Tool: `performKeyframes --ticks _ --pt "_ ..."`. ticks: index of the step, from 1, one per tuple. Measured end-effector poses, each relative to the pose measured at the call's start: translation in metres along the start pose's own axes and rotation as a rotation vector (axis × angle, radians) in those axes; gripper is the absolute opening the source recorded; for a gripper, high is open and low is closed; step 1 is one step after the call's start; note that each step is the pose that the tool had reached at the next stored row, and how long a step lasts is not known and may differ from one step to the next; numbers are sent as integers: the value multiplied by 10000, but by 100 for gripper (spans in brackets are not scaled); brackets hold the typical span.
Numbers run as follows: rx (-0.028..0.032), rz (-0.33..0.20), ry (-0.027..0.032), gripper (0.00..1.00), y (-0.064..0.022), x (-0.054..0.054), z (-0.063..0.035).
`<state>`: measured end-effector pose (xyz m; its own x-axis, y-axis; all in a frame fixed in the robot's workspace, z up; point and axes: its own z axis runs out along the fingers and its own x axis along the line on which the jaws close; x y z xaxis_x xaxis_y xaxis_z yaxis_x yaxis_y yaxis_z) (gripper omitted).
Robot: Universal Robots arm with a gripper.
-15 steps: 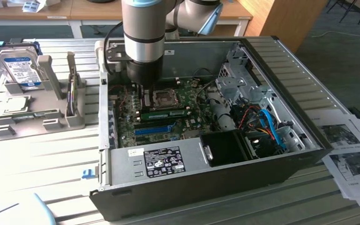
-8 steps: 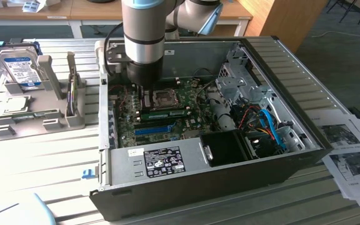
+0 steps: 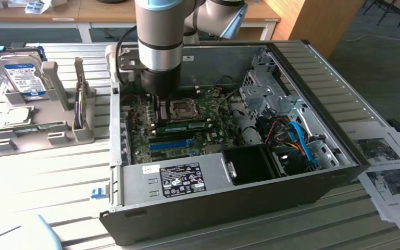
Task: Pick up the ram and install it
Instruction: 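Press down the ram until it locks into place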
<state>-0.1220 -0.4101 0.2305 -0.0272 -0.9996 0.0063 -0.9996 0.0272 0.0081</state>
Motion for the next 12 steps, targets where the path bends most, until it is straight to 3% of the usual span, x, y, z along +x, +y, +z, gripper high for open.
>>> performKeyframes --ticks 12 --pt "-1 0 2 9 0 1 20"
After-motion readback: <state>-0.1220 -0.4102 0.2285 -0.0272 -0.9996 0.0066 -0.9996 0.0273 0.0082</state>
